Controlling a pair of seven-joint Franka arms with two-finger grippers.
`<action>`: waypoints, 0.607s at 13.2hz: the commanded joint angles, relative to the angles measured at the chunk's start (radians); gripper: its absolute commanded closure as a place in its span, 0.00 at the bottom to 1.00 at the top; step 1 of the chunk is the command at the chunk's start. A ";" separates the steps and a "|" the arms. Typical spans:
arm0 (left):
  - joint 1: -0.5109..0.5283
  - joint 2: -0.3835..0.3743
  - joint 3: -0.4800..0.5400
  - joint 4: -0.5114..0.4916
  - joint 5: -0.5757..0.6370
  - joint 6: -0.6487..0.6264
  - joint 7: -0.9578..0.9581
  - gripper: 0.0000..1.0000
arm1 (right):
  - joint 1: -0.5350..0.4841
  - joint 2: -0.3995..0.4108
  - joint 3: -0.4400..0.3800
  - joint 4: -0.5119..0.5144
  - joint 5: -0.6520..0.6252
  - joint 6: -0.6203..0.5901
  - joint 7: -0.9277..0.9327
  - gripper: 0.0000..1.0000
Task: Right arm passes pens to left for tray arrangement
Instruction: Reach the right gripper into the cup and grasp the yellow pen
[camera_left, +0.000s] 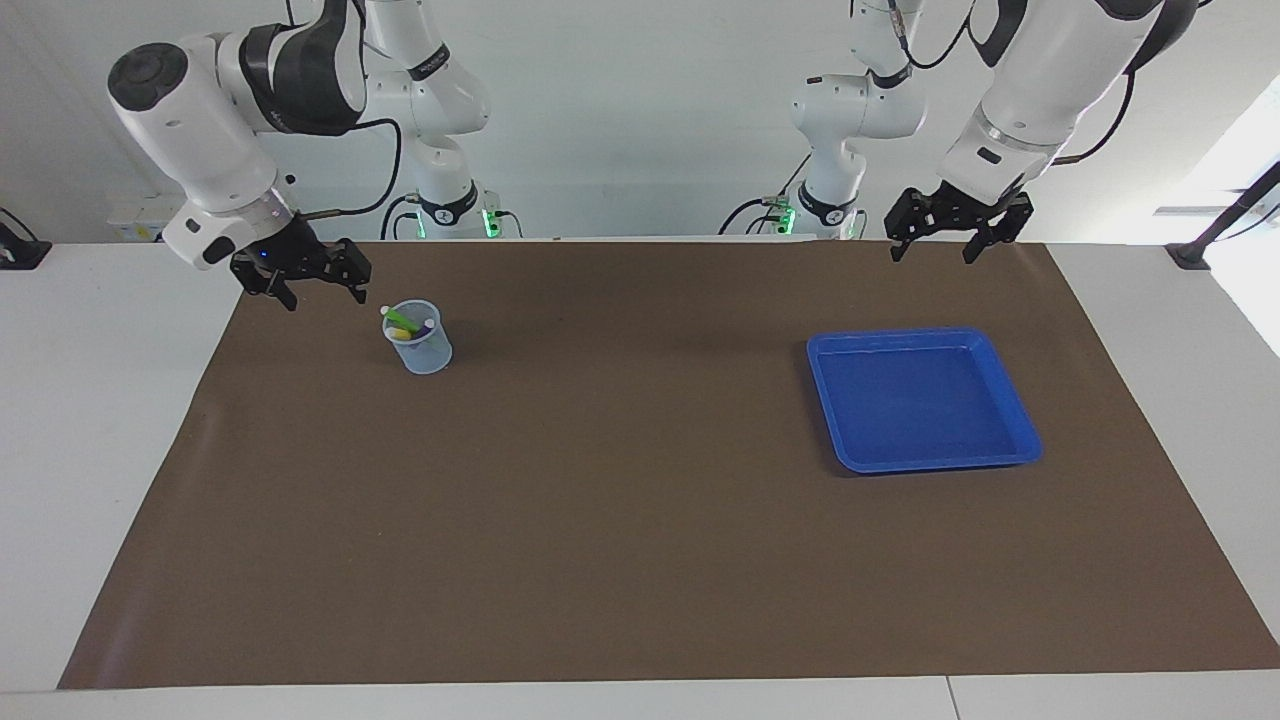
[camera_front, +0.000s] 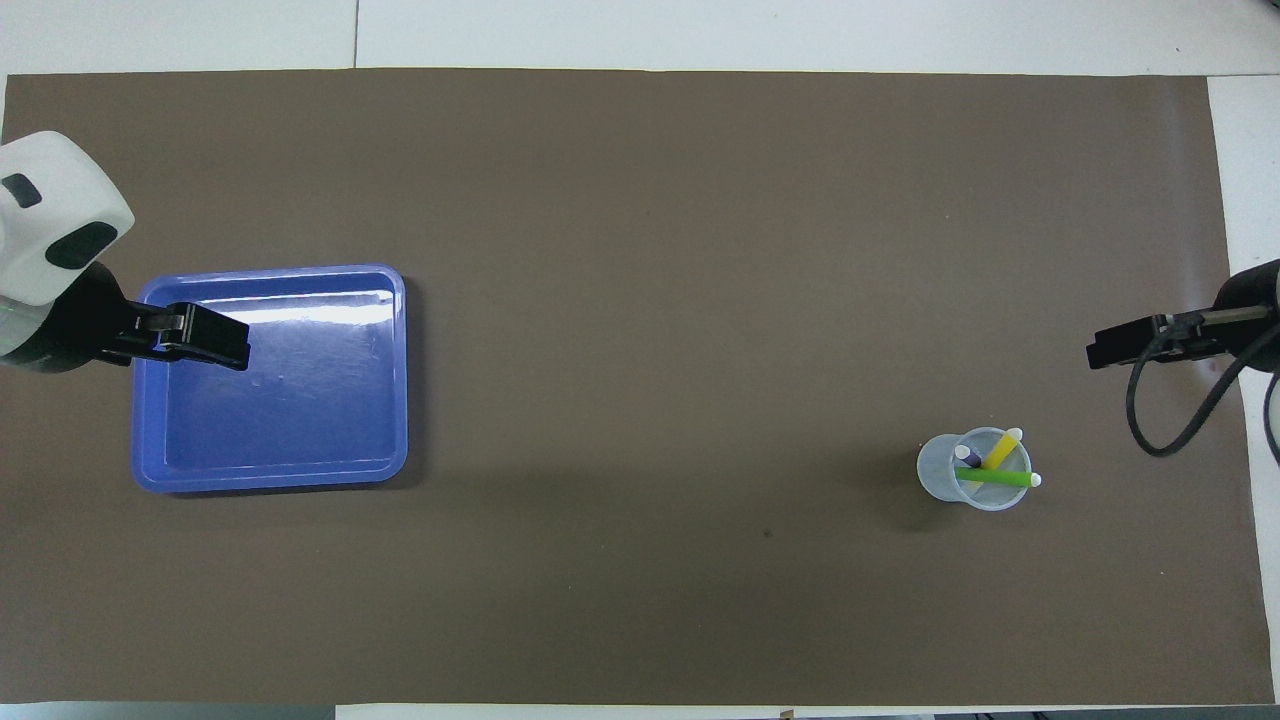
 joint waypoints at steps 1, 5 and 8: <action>0.000 -0.003 0.007 0.009 -0.009 -0.017 0.002 0.00 | 0.000 0.022 0.003 -0.055 0.059 0.034 -0.004 0.07; 0.000 -0.003 0.007 0.009 -0.009 -0.012 0.003 0.00 | 0.020 0.030 0.003 -0.158 0.062 0.152 -0.070 0.19; 0.000 -0.005 0.007 -0.003 -0.009 -0.008 0.002 0.00 | 0.017 0.042 0.003 -0.191 0.062 0.183 -0.143 0.20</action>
